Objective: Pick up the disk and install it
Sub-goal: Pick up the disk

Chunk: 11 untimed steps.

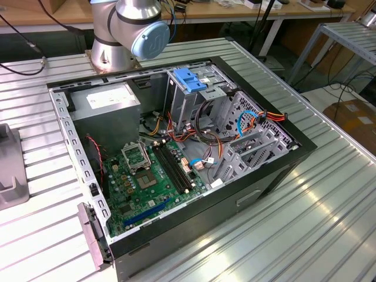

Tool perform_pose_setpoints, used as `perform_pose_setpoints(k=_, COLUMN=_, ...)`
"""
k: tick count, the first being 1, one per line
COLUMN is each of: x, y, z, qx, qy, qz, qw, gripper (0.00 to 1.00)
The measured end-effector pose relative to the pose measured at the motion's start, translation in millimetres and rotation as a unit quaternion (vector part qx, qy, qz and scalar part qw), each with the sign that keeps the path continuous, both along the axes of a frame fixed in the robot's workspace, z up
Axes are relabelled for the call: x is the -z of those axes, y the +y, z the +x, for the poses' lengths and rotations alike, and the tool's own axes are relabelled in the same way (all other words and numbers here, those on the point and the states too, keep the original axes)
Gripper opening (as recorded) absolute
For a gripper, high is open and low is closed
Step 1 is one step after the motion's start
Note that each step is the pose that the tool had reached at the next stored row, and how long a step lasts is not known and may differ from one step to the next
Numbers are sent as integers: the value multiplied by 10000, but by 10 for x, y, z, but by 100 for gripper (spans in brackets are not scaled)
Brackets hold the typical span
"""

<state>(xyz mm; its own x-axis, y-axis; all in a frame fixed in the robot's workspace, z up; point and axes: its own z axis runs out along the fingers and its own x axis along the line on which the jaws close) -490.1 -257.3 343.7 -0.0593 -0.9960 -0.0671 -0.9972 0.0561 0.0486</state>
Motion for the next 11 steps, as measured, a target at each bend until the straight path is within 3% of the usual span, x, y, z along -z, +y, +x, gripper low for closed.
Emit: perform_pose_setpoints(k=11, x=-38, y=0, z=0, qx=0, qy=0, qz=0, qw=10000, gripper=37)
